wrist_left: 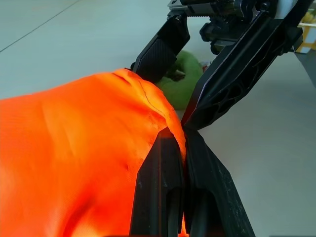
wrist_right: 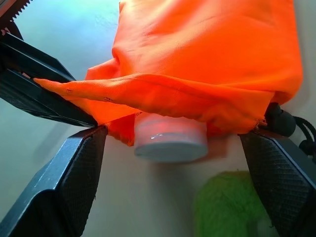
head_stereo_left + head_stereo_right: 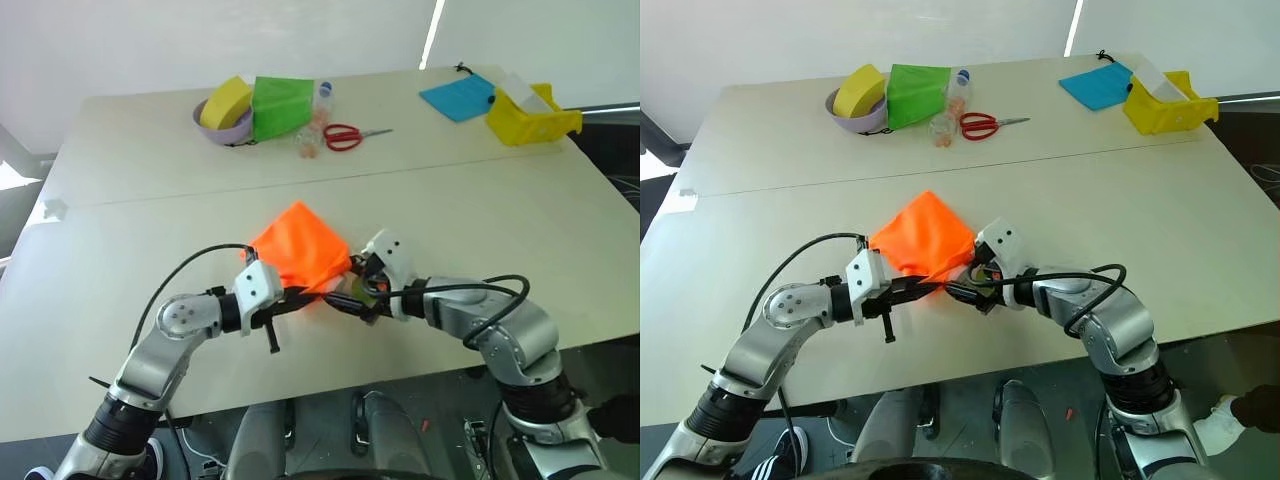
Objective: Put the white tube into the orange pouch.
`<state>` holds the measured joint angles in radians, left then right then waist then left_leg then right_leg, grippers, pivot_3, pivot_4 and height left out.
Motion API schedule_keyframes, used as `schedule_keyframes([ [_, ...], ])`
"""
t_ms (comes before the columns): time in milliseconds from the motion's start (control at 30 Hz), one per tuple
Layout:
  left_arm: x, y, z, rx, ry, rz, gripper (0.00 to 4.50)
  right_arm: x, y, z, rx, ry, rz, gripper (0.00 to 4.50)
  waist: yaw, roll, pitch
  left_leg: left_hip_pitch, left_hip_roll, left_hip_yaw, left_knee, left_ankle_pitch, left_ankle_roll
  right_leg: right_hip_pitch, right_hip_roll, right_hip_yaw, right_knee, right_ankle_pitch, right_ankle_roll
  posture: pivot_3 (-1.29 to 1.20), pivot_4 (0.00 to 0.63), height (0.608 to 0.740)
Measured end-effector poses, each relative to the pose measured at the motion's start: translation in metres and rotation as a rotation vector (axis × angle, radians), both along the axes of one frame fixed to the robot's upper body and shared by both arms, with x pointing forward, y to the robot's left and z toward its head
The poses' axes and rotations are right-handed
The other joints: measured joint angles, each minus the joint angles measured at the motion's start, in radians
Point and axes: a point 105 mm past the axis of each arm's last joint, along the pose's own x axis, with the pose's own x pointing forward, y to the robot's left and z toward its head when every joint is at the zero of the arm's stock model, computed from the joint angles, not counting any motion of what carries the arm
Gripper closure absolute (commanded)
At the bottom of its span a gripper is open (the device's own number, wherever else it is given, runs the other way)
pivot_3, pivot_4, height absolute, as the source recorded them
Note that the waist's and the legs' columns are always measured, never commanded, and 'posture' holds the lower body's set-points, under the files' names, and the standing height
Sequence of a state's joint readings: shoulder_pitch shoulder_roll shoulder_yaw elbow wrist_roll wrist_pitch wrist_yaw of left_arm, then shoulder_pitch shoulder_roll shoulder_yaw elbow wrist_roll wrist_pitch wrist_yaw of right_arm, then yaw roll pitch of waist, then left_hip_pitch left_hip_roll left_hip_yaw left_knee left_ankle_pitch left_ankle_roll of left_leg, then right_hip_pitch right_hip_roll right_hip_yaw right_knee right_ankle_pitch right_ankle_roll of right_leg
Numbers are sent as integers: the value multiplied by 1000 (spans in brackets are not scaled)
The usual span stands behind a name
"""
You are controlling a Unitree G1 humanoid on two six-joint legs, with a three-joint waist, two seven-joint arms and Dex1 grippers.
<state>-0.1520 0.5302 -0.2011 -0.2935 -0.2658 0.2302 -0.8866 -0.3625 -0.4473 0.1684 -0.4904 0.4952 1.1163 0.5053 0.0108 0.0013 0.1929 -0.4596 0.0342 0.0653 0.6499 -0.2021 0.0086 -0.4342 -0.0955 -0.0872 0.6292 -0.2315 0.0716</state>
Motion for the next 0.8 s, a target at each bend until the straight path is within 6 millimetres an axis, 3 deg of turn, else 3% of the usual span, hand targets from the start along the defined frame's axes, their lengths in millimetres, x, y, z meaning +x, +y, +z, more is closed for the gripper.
schedule_keyframes([
  [100, 0, 0, 0, -1, -1, 0, 4500, -6, 0, 3, 40, 18, 52, 33, 2, 0, 0, 0, 0, 0, 0, 0, 0, 0, 0, 0, 0, 0, 0, 0, 150, 740],
  [300, -1, 2, -1, 9, 1, -1, 4500, -25, -28, 24, 67, 5, 157, 33, 1, -1, 0, 0, -1, 0, 0, 0, 0, 1, -1, 0, -1, 0, 0, 0, 150, 740],
  [400, -2, 2, -1, 10, 3, -10, 4500, -11, -45, 31, 61, -50, 93, 33, 0, -1, 0, 0, 0, 0, 0, 0, 0, 0, -1, 0, -1, 0, 0, 0, 150, 740],
  [600, -5, 5, -2, 41, 8, -47, 4500, 30, -82, 16, -19, -99, -151, 33, 1, -1, 0, 0, 0, 1, 0, 0, 0, 0, -1, 0, -1, 0, 0, 0, 150, 740],
  [800, -6, 5, -1, 42, 8, -61, 4500, 38, -87, -1, -109, -97, -183, 33, 2, -1, 0, 0, 0, 6, 0, 0, 0, 0, -1, 1, -1, 0, 0, 0, 150, 740],
])
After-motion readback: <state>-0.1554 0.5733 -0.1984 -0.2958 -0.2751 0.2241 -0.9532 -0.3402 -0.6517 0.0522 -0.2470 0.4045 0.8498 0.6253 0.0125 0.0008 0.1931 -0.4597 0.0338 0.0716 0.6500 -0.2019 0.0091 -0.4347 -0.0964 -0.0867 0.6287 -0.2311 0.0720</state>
